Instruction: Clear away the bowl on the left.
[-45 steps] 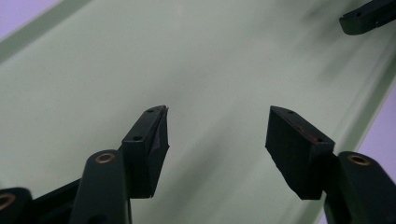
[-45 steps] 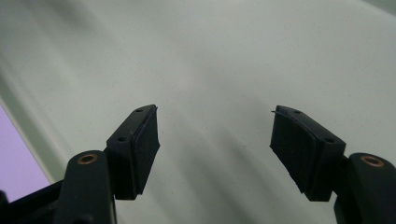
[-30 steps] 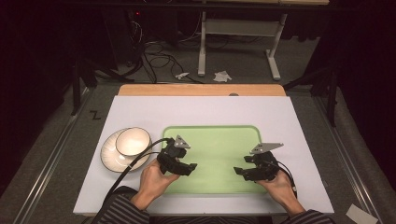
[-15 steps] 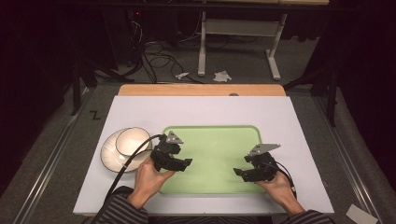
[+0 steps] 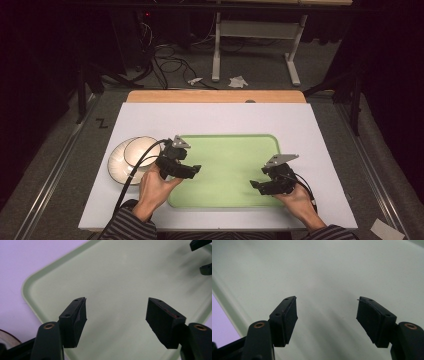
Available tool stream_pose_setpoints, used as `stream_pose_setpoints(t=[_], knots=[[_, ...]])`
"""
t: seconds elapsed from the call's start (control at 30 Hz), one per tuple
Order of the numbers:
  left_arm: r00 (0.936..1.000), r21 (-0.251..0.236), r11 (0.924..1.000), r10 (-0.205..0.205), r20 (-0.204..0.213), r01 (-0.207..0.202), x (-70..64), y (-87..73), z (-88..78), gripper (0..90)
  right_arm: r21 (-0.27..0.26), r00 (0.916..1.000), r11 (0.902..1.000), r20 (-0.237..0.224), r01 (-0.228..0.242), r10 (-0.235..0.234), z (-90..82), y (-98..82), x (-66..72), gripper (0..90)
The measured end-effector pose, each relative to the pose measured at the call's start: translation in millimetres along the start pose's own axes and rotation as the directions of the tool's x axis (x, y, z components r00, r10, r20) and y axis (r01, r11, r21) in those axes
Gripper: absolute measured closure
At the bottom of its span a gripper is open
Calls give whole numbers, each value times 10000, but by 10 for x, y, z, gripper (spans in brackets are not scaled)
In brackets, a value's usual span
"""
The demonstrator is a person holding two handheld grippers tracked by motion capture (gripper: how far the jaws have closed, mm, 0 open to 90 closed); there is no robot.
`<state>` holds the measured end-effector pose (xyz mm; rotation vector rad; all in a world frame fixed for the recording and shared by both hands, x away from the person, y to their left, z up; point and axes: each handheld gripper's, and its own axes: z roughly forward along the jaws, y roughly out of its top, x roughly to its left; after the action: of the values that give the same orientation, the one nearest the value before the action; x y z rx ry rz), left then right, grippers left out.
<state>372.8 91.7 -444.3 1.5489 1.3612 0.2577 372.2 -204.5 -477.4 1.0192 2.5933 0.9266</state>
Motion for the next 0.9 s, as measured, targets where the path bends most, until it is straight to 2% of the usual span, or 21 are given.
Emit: stream_pose_setpoints(t=[0.13, 0.2, 0.33, 0.37, 0.47, 0.53, 0.7, 0.9], knots=[[9999, 51, 10000, 5, -125, -5, 15, 6, 0, 352, 43, 10000, 10000, -24, -13, 13, 2, -1, 1, 342], [9998, 62, 9999, -119, -155, 120, 26, 37, -21, 366, 25, 10000, 10000, -28, -8, 8, -1, -1, 2, 342], [9993, -145, 9994, -313, -197, 310, 55, 90, -71, 374, 56, 9999, 9999, -75, -128, 128, 2, -2, 5, 342], [9993, -168, 9993, -325, -180, 322, 64, 101, -84, 377, 126, 10000, 9999, -76, -38, 39, 2, -1, 3, 342], [9986, -257, 9996, -159, -508, 146, 126, 128, -104, 374, 148, 10000, 9999, -46, -10, 11, 7, -1, 11, 343], [9982, -310, 9994, -190, -573, 172, 150, 147, -116, 372, 144, 10000, 9999, -41, -36, 37, 6, -1, 10, 343], [9964, -675, 9965, -542, -646, 499, 230, 230, -172, 377, 168, 9999, 9998, -51, -95, 96, 2, -1, 4, 345], [9925, -807, 9936, -858, -875, 788, 340, 284, -177, 388, 200, 9998, 9998, -173, 56, -52, 21, -3, 14, 345]])
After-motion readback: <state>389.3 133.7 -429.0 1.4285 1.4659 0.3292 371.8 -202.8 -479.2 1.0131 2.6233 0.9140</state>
